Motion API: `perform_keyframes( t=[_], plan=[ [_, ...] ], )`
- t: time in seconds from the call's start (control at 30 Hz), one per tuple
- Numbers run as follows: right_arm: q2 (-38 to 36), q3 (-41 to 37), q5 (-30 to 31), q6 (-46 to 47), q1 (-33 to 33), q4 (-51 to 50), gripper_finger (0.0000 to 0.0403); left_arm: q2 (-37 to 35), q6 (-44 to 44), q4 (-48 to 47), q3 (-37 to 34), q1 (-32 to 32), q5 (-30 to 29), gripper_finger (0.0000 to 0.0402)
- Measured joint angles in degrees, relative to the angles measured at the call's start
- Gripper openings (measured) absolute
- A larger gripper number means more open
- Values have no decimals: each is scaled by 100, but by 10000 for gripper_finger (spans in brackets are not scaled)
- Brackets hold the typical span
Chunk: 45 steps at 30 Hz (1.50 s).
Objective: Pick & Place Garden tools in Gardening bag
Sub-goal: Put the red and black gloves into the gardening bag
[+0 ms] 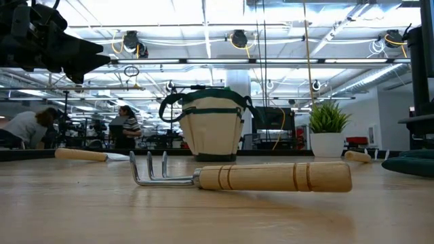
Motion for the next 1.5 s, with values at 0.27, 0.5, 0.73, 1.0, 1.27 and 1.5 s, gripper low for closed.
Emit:
perform_keyframes(
  t=[0.27,0.5,0.73,1.0,1.27,1.5],
  plan=[
    [312,2,-2,-808,0,-568,55,2,-2,1,0,0,0,200],
    [676,3,6,-665,0,-1121,55,2,-11,3,0,1,0,200],
    [956,584,33,-997,-133,-2689,55,0,-11,1,0,0,-2,200],
    [1459,1291,358,-2126,-330,-3725,55,2,-10,0,0,1,-2,200],
    [2044,1750,1469,-4013,-334,-4084,55,2,25,0,0,1,-4,200],
    [2470,1781,2591,-6130,-323,-3577,55,2,41,-1,0,0,-3,200]
  ],
)
